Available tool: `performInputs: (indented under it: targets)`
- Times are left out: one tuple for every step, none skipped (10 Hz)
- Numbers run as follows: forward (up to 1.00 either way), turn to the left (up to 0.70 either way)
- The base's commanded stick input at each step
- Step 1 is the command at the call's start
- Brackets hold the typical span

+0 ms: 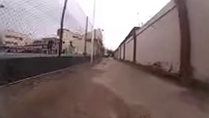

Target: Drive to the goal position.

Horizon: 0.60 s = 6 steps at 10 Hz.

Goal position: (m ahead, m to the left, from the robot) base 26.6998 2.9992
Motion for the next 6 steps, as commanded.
performInputs:
  targets:
    - [0.7,-0.27]
    - [0.7,-0.07]
    - [0.7,-0.14]
    - [0.7,-0.35]
    - [0.7,-0.35]
    - [0.7,0.0]
